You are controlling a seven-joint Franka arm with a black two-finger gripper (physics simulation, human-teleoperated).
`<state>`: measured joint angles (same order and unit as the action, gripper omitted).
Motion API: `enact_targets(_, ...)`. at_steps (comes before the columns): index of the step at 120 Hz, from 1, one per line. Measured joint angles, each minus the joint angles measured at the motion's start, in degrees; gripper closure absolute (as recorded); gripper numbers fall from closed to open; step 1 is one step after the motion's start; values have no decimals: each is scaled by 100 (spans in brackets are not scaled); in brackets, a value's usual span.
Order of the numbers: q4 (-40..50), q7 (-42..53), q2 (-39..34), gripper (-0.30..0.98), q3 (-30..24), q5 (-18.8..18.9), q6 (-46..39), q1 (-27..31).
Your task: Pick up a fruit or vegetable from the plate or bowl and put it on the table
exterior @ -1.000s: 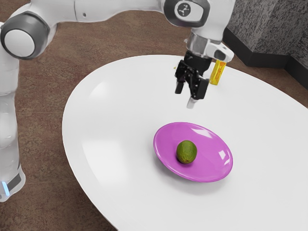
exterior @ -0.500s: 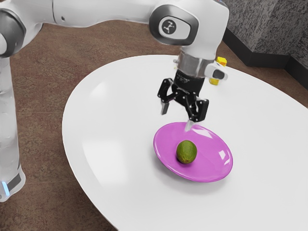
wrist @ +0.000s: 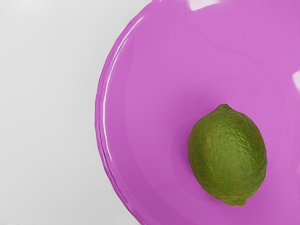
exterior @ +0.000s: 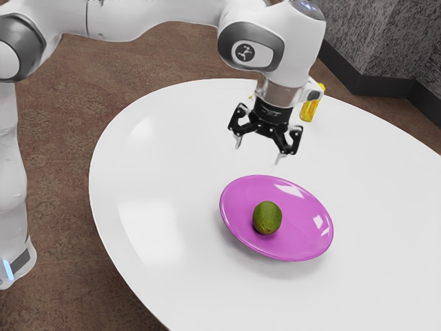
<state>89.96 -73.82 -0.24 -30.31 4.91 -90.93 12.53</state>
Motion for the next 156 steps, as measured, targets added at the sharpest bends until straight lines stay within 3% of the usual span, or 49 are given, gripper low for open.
enact_targets(40,-56,-1044,388,0,-4,213,-93,-448)
enact_targets(69,-144,-1498,596,0,-66,401,-91,-345)
enact_targets(125,-12,-2028,932,0,-67,234,-388,-334)
enact_targets(156,-160,-2180,1462,0,-60,442,-616,-317)
